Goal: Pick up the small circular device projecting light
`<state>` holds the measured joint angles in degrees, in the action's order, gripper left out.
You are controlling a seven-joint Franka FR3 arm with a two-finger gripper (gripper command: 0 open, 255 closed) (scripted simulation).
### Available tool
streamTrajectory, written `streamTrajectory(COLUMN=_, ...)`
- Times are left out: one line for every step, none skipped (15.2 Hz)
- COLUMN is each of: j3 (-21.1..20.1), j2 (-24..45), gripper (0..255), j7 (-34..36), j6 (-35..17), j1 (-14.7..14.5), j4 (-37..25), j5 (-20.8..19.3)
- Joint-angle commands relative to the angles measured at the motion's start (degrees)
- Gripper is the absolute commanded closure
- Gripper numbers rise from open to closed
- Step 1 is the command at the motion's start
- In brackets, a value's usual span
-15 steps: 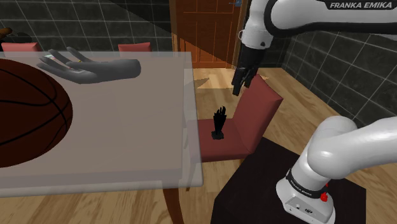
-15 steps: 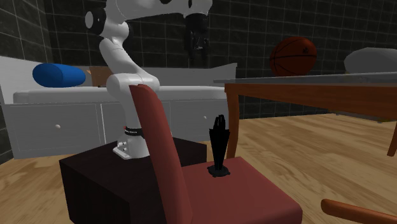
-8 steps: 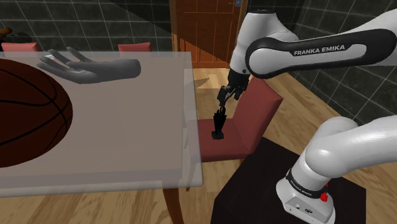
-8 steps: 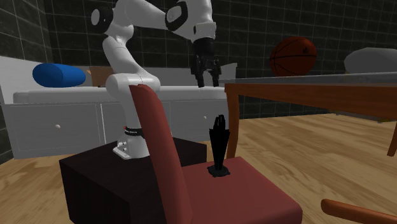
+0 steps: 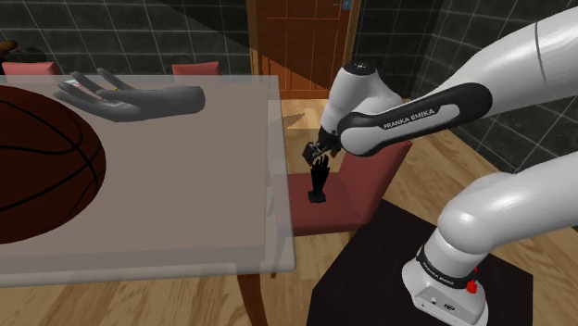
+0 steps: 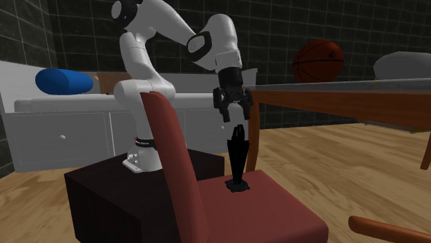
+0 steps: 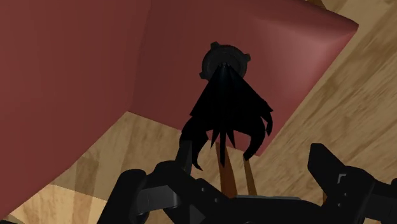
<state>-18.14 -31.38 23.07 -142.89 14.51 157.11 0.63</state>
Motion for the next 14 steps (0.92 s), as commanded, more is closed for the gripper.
streamTrajectory(j3=-1.2, j2=2.2, gripper=0, j7=2.0, j6=-3.6, j1=1.5, j4=0.5, j5=-1.1)
streamTrajectory(j3=-1.5, j2=2.8, gripper=0, j7=2.2, j6=-4.6, j1=1.7, j4=0.9, j5=-1.3)
streamTrajectory(j3=-1.8, j2=3.4, gripper=0, j7=2.5, j6=-5.6, j1=1.9, j4=1.3, j5=-1.5)
streamTrajectory(j3=-2.0, j2=4.0, gripper=0, j7=2.8, j6=-6.6, j1=2.2, j4=1.7, j5=-1.7)
streamTrajectory(j3=-2.3, j2=4.7, gripper=0, j7=3.1, j6=-7.6, j1=2.4, j4=2.1, j5=-1.9)
streamTrajectory(j3=-2.6, j2=5.3, gripper=0, j7=3.4, j6=-8.6, j1=2.7, j4=2.4, j5=-2.2)
streamTrajectory(j3=-2.9, j2=6.0, gripper=0, j7=3.8, j6=-9.6, j1=3.0, j4=2.8, j5=-2.5)
streamTrajectory(j3=-3.1, j2=6.4, gripper=0, j7=4.0, j6=-10.2, j1=3.2, j4=2.9, j5=-2.7)
streamTrajectory(j3=-3.1, j2=6.4, gripper=0, j7=4.0, j6=-10.2, j1=3.2, j4=2.9, j5=-2.7)
streamTrajectory(j3=-3.1, j2=6.4, gripper=255, j7=3.9, j6=-10.2, j1=3.2, j4=3.0, j5=-2.7)
streamTrajectory(j3=-3.1, j2=6.4, gripper=255, j7=4.0, j6=-10.2, j1=3.2, j4=2.9, j5=-2.7)
streamTrajectory(j3=-3.1, j2=6.4, gripper=255, j7=3.9, j6=-10.2, j1=3.2, j4=2.9, j5=-2.7)
streamTrajectory(j3=-3.1, j2=6.4, gripper=255, j7=3.9, j6=-10.2, j1=3.2, j4=2.9, j5=-2.7)
streamTrajectory(j3=-3.1, j2=6.4, gripper=255, j7=3.9, j6=-10.2, j1=3.2, j4=2.9, j5=-2.7)
